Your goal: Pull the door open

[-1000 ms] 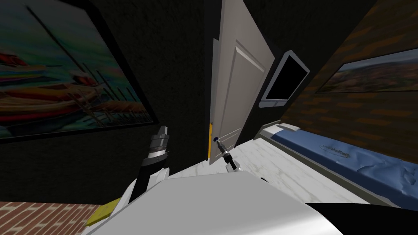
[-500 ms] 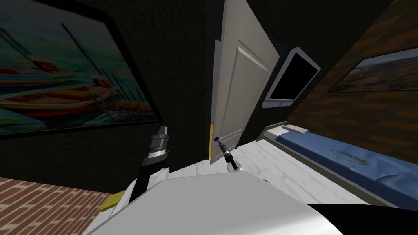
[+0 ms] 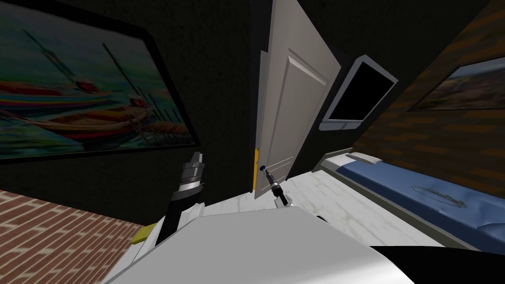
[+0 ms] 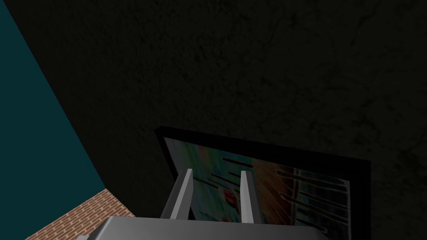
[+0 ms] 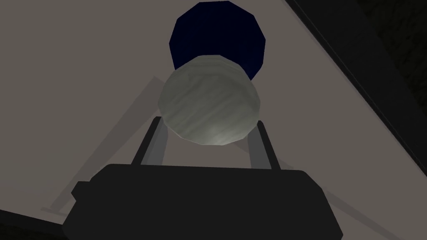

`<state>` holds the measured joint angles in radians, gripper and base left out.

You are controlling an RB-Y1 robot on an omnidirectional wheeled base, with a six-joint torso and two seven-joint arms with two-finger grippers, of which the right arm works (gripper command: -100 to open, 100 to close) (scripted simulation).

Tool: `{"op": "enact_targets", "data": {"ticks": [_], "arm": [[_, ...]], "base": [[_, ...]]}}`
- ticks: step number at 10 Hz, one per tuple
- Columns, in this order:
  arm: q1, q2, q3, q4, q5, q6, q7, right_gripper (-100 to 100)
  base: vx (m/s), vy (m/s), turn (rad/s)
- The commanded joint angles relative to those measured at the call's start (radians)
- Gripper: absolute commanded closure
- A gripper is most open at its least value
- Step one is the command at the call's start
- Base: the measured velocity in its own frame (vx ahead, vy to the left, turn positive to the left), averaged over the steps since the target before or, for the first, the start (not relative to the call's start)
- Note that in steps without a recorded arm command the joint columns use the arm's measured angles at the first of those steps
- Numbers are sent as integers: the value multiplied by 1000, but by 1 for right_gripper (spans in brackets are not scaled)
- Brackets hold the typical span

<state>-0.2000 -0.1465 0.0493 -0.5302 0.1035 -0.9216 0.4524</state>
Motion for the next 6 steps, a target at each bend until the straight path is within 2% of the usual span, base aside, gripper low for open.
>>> {"op": "enact_targets", "data": {"ticks": [1, 2, 4, 5, 6], "arm": [[18, 8, 16, -10, -14, 8, -50, 100], [18, 8, 16, -10, -14, 8, -56, 100], [25, -1, 21, -18, -49, 11, -120, 100], [25, -1, 21, -18, -49, 11, -139, 100], [29, -6, 24, -22, -67, 13, -170, 100]], "base": [[-23, -14, 120], [-22, -12, 44], [-38, -22, 136], [-27, -28, 63], [-21, -12, 94]]}}
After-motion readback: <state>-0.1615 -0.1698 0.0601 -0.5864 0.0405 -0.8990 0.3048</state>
